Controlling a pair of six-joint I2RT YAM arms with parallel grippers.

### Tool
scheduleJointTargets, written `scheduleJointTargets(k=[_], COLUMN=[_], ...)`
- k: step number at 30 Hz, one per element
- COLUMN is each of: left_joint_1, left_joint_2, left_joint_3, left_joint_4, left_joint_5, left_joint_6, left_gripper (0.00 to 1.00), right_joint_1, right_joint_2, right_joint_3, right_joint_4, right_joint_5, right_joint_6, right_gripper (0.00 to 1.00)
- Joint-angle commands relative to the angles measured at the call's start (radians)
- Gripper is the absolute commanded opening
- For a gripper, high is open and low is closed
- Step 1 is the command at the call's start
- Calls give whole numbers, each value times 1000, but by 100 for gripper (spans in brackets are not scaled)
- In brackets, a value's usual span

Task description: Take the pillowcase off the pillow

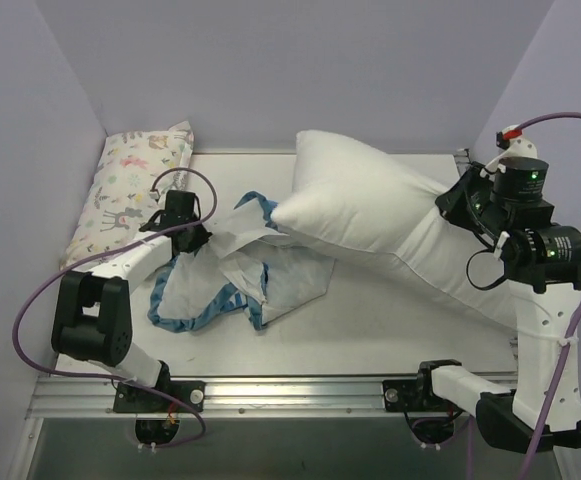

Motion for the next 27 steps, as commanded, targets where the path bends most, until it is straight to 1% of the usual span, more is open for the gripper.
scheduleJointTargets(k=[1,5,7,8,9,12,13,14,15,17,19,21,23,27], left_joint_1=[-23,-46,-66,-74,-93,-126,-146,-156,-163,-176,-180,-187,-201,-223], left_joint_2=[18,-9,-29,-54,-66,-118,-132,-159,-175,-218,-245,-272,-285,-301], left_joint_3=[-8,-21,-32,-46,-54,-83,-90,-97,-113,-126,-138,-138,-123,-100], left_joint_4=[64,69,69,73,73,70,67,67,67,59,58,55,36,32], left_joint_5=[-18,-21,-24,-24,-30,-39,-42,-42,-42,-47,-39,-29,-19,16], left_joint_6=[-17,-24,-32,-35,-40,-46,-47,-49,-51,-51,-51,-43,-34,-3], left_gripper=[0,0,0,0,0,0,0,0,0,0,0,0,2,9], right_joint_1=[5,10,11,16,21,56,65,77,97,119,154,171,171,169], right_joint_2=[-12,25,45,49,61,101,108,115,126,134,132,150,173,207], right_joint_3=[124,108,75,25,3,-92,-122,-150,-209,-268,-349,-377,-396,-429], right_joint_4=[142,186,255,289,356,503,546,615,649,707,789,827,849,849], right_joint_5=[-44,-47,-49,-44,-38,26,92,121,149,210,236,269,250,197], right_joint_6=[35,37,55,63,72,89,90,100,104,110,118,113,107,109], right_gripper=[0,0,0,0,0,0,0,0,0,0,0,0,0,0])
